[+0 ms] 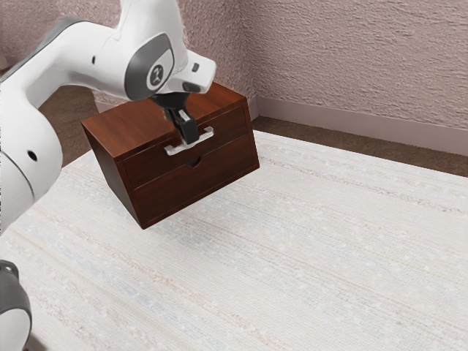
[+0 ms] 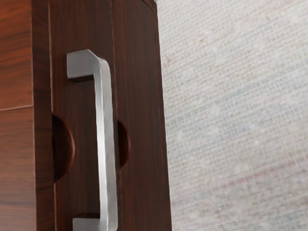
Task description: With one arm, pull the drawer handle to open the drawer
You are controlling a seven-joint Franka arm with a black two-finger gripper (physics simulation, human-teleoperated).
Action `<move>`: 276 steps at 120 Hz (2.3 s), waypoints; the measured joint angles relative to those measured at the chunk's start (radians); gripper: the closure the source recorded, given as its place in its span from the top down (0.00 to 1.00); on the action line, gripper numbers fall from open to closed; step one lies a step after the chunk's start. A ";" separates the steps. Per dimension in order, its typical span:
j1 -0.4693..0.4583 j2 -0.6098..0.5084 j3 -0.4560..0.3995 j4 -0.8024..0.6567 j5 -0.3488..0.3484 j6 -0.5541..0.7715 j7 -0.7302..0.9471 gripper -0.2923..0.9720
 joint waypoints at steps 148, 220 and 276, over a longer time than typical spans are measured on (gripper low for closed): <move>0.288 -0.125 -0.416 -0.245 0.322 0.136 -0.298 0.77; 0.303 -0.015 -0.424 -0.187 0.302 0.237 -0.342 0.77; 0.309 0.011 -0.447 -0.178 0.294 0.278 -0.356 0.77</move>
